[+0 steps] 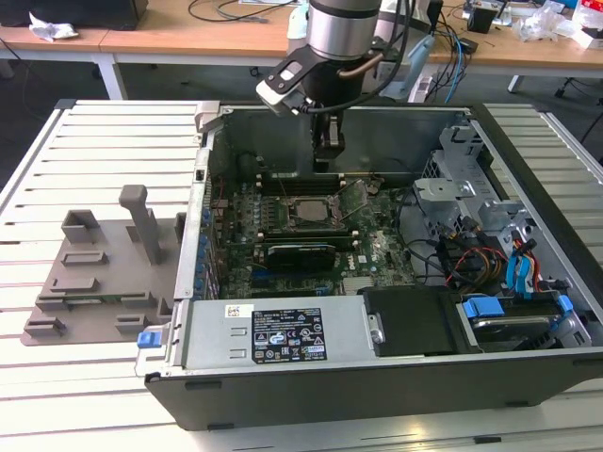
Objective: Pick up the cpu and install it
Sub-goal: 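Place the cpu into insertion slot, then close the cpu cover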
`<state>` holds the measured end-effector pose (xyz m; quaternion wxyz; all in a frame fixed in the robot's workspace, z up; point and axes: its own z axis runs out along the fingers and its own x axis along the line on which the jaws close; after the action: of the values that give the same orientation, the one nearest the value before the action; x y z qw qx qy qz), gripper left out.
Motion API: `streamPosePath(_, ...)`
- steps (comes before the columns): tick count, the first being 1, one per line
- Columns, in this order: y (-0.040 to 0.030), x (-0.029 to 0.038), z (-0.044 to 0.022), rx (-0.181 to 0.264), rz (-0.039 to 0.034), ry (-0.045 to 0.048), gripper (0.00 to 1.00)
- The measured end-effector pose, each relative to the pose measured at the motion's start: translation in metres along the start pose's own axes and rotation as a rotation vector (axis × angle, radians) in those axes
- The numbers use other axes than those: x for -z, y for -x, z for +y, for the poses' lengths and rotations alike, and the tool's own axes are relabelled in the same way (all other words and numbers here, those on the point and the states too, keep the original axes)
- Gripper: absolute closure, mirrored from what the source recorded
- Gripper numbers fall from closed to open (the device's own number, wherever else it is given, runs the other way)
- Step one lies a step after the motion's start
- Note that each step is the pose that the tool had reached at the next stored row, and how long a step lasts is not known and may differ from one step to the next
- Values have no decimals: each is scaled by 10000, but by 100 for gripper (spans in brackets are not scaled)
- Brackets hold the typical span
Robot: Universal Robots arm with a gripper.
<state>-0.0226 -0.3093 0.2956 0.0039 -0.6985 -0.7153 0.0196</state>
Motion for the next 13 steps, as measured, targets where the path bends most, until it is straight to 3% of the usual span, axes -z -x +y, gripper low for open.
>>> streamPosePath(13, 0, 5, 5, 2, 1, 0, 89)
